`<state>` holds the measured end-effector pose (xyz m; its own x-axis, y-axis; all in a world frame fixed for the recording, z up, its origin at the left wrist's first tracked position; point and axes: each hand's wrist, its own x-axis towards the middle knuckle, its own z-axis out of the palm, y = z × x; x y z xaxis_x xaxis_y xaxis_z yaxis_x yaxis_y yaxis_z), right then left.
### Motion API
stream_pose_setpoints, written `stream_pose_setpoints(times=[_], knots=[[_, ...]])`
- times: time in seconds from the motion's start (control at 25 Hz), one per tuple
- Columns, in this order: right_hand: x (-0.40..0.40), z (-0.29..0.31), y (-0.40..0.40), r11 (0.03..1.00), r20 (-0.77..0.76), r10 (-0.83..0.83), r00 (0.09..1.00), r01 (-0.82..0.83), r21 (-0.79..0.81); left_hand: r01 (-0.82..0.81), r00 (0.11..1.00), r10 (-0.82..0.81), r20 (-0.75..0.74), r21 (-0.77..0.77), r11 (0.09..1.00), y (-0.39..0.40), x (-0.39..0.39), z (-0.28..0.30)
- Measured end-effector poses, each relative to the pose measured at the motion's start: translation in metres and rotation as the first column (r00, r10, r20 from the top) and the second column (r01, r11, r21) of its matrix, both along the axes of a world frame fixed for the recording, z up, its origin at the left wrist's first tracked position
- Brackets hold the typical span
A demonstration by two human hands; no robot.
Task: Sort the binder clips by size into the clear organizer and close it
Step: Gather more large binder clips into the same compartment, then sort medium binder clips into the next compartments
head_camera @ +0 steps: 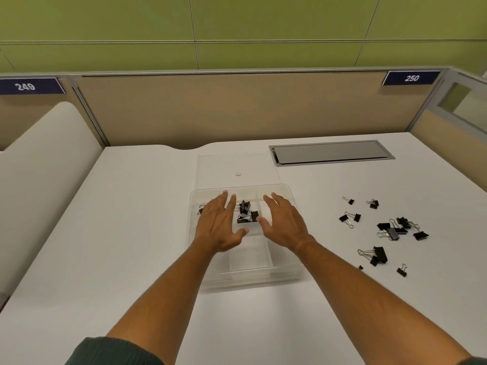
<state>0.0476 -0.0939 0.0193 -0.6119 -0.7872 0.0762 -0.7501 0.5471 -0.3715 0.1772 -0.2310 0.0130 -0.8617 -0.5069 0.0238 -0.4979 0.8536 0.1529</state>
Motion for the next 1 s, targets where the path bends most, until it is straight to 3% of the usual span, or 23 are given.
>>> stream_pose_setpoints(times=[0.48,1.0], knots=[[-0.014,-0.006,0.09,0.97,-0.152,-0.202,0.967,0.219,0.104,0.198,0.98,-0.199,-0.031,-0.025,0.98,0.065,-0.046,0.004],[-0.056,-0.016,0.196,0.937,-0.094,-0.321,0.942,0.33,0.116,0.324,0.946,-0.324,0.009,-0.025,0.946,0.167,-0.107,-0.001]])
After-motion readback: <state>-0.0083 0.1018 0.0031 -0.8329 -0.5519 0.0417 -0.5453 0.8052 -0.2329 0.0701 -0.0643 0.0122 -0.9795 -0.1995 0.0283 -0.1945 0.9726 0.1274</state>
